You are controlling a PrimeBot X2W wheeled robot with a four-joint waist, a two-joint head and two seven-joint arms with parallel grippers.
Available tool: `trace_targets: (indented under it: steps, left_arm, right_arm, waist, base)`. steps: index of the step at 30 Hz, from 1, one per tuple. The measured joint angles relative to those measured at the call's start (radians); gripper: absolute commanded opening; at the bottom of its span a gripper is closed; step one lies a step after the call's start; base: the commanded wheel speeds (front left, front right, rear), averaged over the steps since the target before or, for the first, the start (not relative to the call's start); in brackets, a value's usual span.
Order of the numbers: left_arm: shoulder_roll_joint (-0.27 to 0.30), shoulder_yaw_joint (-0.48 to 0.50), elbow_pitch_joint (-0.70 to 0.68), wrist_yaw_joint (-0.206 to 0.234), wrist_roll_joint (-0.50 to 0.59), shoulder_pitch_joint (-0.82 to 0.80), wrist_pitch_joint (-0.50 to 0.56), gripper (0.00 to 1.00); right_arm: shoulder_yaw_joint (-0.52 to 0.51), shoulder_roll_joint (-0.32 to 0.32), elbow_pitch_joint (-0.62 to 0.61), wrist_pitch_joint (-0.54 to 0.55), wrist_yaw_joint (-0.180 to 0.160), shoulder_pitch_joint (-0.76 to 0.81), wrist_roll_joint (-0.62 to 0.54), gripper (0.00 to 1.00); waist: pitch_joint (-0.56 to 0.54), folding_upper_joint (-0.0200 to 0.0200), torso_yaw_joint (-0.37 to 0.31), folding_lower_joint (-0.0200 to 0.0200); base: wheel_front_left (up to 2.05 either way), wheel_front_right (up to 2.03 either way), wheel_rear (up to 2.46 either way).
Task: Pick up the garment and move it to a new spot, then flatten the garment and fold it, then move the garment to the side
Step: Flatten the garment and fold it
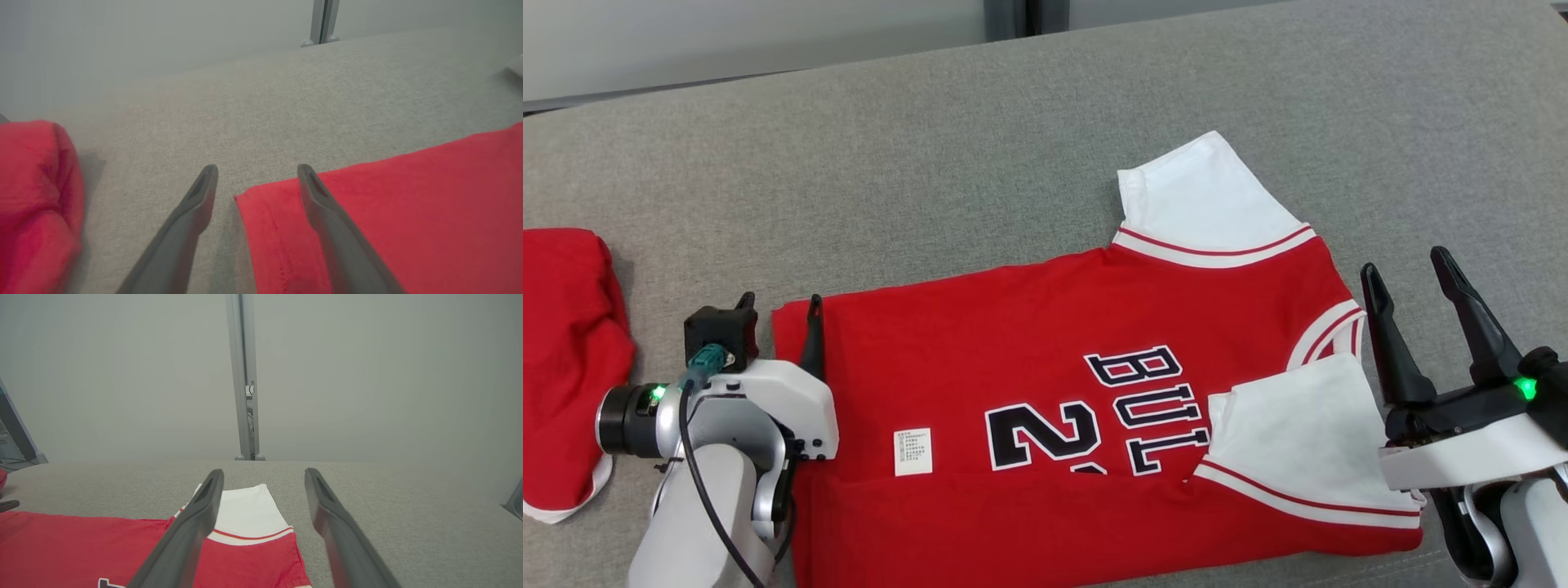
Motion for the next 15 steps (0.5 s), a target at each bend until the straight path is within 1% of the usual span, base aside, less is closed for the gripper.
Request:
trace_targets:
  steps: [4,6,11,12,13,14,15]
  left_arm:
    - [0.017,-0.009,0.041,-0.009,-0.002,-0.045,0.099,1.0]
    - [0.027,-0.012,0.048,-0.009,0.0,-0.058,0.12,1.0]
    - [0.029,-0.018,0.054,-0.03,-0.015,-0.067,0.143,1.0]
    - [0.03,-0.019,0.054,-0.035,-0.017,-0.067,0.145,0.93]
    - [0.03,-0.021,0.054,-0.035,-0.017,-0.067,0.148,0.45]
    - [0.031,-0.024,0.054,-0.039,-0.018,-0.067,0.152,0.24]
    - [0.031,-0.026,0.056,-0.043,-0.021,-0.066,0.153,0.0]
  right_arm:
    - [0.001,0.001,-0.002,0.0,0.0,-0.01,0.003,1.0]
    - [0.001,0.001,0.001,0.0,0.0,-0.01,0.004,1.0]
    - [0.0,0.001,0.013,0.0,0.0,-0.016,0.004,1.0]
    - [0.0,0.001,0.015,0.0,0.0,-0.016,0.004,1.0]
    - [0.0,0.001,0.016,0.0,0.0,-0.016,0.004,1.0]
    - [0.0,0.0,0.017,0.0,0.0,-0.016,0.004,1.0]
    - [0.0,0.0,0.019,0.0,0.0,-0.016,0.004,1.0]
  waist:
    - [0.027,0.0,-0.008,0.0]
    - [0.035,0.0,-0.01,0.0]
    - [0.039,0.0,-0.01,0.0]
    - [0.038,0.0,-0.01,0.0]
    - [0.037,0.0,-0.009,0.0]
    - [0.035,0.0,-0.008,0.0]
    - [0.033,0.0,-0.007,0.0]
  base:
    - [0.0,0.0,0.0]
    - [0.0,0.0,0.0]
    - [0.0,0.0,0.0]
    - [0.0,0.0,0.0]
    - [0.0,0.0,0.0]
    - [0.0,0.0,0.0]
    - [0.0,0.0,0.0]
